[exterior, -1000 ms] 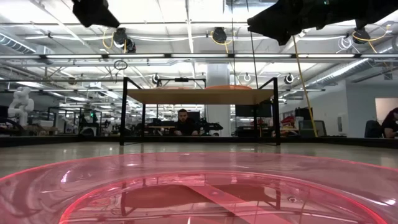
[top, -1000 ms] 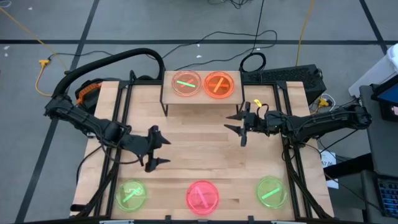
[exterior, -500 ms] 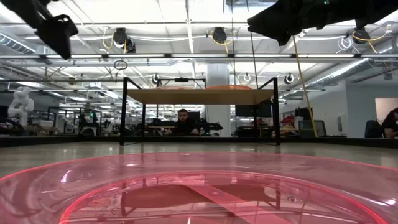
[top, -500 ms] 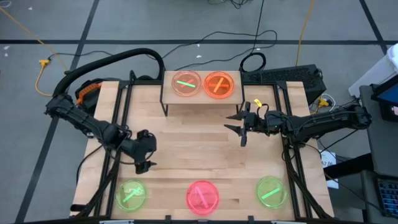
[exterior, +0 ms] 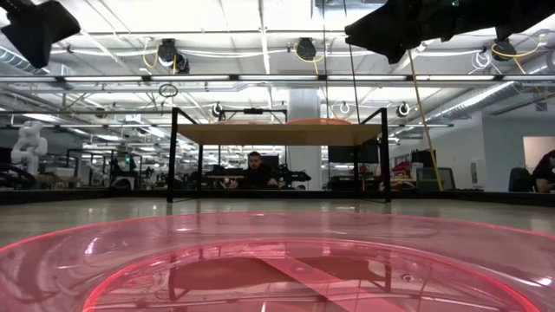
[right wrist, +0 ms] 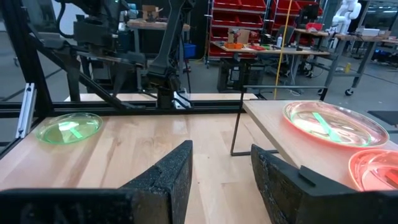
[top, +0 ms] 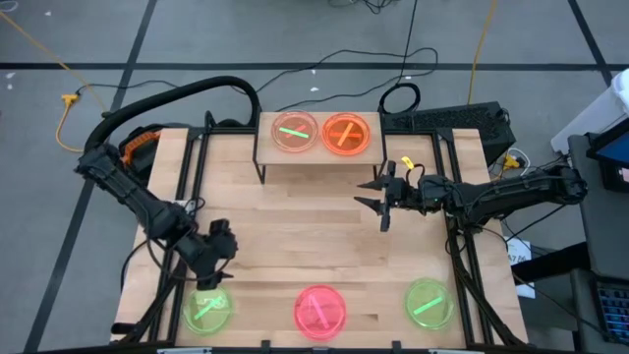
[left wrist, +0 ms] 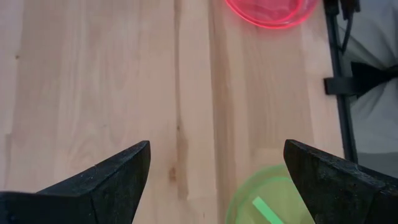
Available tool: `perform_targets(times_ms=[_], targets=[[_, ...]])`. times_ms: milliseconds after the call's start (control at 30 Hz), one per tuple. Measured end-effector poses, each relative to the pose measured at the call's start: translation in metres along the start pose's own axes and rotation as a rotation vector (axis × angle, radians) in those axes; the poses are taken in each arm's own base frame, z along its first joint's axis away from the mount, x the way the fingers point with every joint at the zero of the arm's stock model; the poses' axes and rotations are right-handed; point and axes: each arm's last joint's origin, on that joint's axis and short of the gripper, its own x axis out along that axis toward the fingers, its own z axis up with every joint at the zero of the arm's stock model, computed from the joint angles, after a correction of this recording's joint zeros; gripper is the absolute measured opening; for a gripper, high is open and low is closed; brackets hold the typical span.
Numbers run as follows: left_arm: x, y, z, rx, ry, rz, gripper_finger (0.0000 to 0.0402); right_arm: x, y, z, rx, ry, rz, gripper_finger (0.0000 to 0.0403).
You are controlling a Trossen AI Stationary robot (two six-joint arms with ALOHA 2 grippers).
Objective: Place and stack plates onto a shelf
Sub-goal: Stack the green plate on top of the green plate on the shelf
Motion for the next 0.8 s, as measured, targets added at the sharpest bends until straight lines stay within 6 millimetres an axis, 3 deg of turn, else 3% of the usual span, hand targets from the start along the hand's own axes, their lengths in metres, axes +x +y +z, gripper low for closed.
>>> perform_targets(times_ms=[167,400,667,800], targets=[[0.001,-0.006,-0.004,-0.049,0.009,-0.009,0.0372,0.0,0.0,0.0,0.005,0.001,0.0,0.0148],[0.012,-0.014,-0.007,0.01,0.062,0.008,0.0372,0.0,0.0,0.0,-0.009,-0.003,-0.001,0.0148],[0.032,-0.016,-0.019,0.006,0.317,0.047,0.0372,0.0,0.0,0.0,0.007,0.0,-0.001,0.0148],[0.042,-0.02,-0.02,0.008,0.359,0.024,0.0372,0.0,0.0,0.0,0.007,0.0,-0.001,0.0148]])
